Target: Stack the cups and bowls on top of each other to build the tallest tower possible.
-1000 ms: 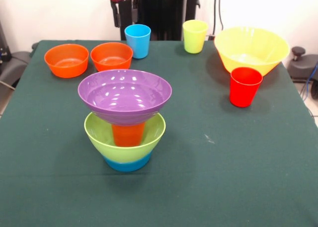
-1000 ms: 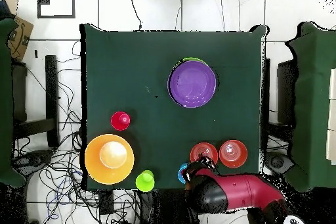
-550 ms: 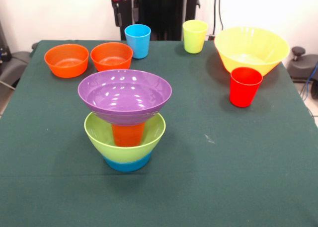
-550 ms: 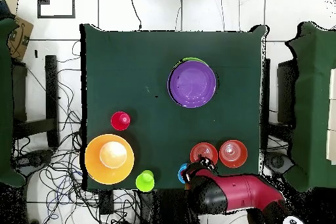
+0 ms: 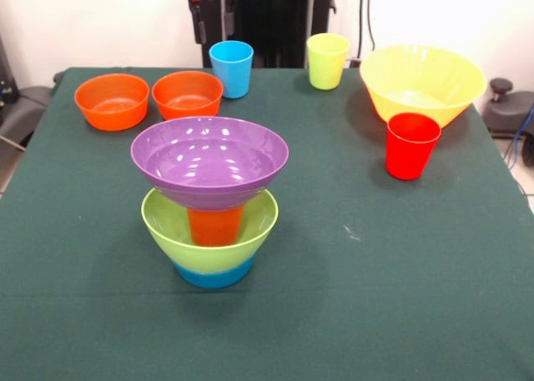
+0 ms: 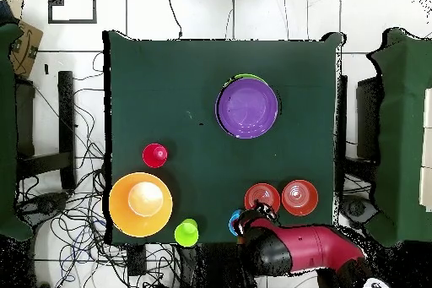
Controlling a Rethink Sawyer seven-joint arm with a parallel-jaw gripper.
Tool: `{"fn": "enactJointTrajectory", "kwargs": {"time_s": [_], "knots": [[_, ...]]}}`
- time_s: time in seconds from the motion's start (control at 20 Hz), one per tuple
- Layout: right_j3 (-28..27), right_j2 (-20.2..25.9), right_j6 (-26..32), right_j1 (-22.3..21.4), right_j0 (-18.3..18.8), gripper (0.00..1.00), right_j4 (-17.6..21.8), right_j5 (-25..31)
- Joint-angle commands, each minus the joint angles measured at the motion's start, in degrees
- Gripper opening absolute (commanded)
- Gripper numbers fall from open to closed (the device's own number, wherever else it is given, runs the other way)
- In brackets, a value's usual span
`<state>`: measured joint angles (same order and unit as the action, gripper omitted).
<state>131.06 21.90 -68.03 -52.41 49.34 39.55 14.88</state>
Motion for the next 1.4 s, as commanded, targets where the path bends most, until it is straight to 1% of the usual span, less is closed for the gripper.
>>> {"fn": "enactJointTrajectory", "kwargs": {"time_s": [0.05, 0.25, 0.4, 0.7, 1.0, 1.4], "knots": [[0.09, 0.15, -7.59, 3.28, -2.12, 1.00, 1.55, -3.00], [-2.92, -2.08, -8.20, 5.51, -3.88, 1.00, 2.81, -2.96], [-3.76, -2.35, -7.81, 6.91, -3.73, 1.00, 3.14, -3.68], [-3.74, -3.32, -8.06, 7.03, -4.32, 1.00, 3.35, -4.90], [-2.98, -3.02, -7.37, 6.05, -4.28, 1.00, 2.32, -4.94], [-2.37, -3.26, -7.19, 6.57, -4.37, 1.00, 2.57, -6.07]]}}
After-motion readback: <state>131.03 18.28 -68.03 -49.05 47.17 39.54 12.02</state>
